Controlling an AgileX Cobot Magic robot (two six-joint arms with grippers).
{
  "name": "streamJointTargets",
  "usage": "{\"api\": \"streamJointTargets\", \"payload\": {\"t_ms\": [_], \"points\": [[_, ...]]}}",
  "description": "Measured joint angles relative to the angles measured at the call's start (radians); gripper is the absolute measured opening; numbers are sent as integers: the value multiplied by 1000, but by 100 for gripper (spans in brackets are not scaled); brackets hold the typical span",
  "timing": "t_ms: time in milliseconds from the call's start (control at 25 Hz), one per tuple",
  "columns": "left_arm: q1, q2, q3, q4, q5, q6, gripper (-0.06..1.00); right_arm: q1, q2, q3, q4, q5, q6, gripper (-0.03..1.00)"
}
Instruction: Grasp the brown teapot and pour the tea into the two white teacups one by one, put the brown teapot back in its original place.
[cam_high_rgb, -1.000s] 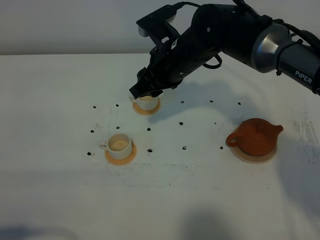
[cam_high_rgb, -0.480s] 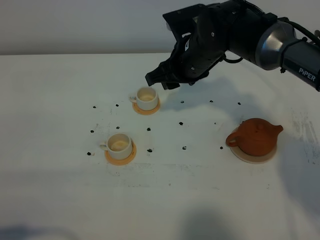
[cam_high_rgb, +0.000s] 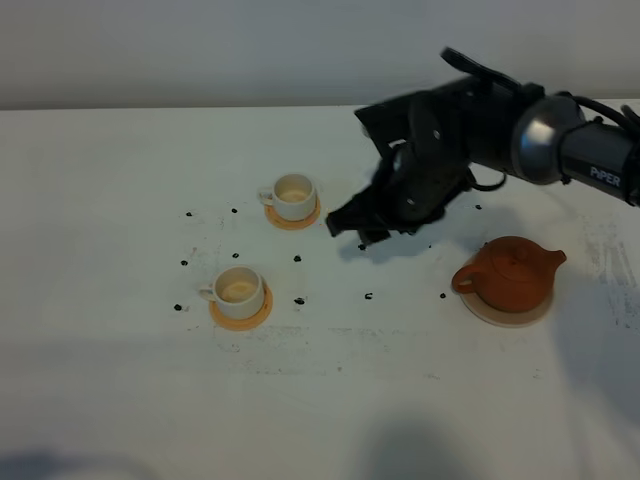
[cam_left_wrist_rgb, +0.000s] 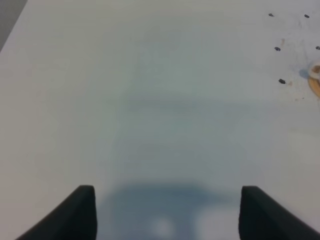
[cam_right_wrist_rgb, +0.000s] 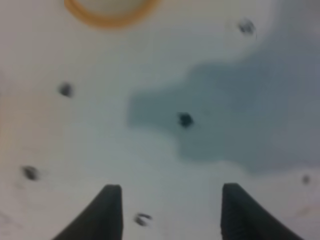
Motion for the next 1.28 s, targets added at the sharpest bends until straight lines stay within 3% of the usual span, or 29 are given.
{"api": "streamJointTargets", "payload": {"t_ms": [360, 1280], "points": [[0, 0, 0, 0, 0, 0, 57, -46, 9, 68, -25, -9, 0, 44], [0, 0, 0, 0, 0, 0, 57, -85, -7, 70, -54, 160, 0, 44]]}}
